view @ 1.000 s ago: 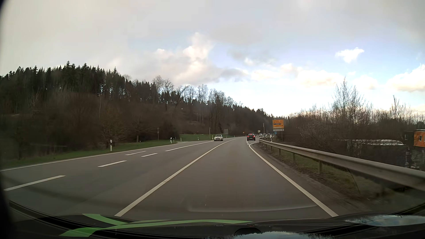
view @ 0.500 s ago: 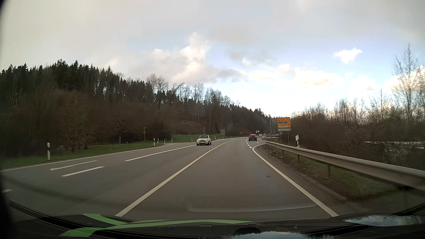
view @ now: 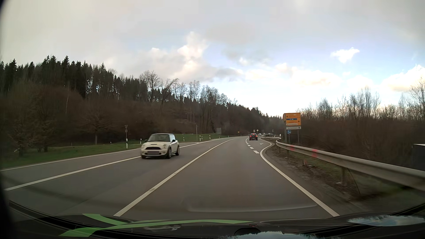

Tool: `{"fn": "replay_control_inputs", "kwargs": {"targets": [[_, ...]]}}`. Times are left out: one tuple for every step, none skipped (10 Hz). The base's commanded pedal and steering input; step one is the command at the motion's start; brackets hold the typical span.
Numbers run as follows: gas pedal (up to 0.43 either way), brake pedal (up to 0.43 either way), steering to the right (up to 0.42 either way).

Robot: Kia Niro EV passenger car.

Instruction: Follow the waypoints while adhering to traffic rules and regulations

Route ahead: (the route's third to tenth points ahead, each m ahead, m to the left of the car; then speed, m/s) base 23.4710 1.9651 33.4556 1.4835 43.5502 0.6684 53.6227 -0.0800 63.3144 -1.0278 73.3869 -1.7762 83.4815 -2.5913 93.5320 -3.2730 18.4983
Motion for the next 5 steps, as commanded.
{"fn": "replay_control_inputs", "kwargs": {"targets": [[0.268,0.000,0.006],[0.268,0.000,0.006],[0.268,0.000,0.006],[0.268,0.000,0.006],[0.268,0.000,0.006]]}}
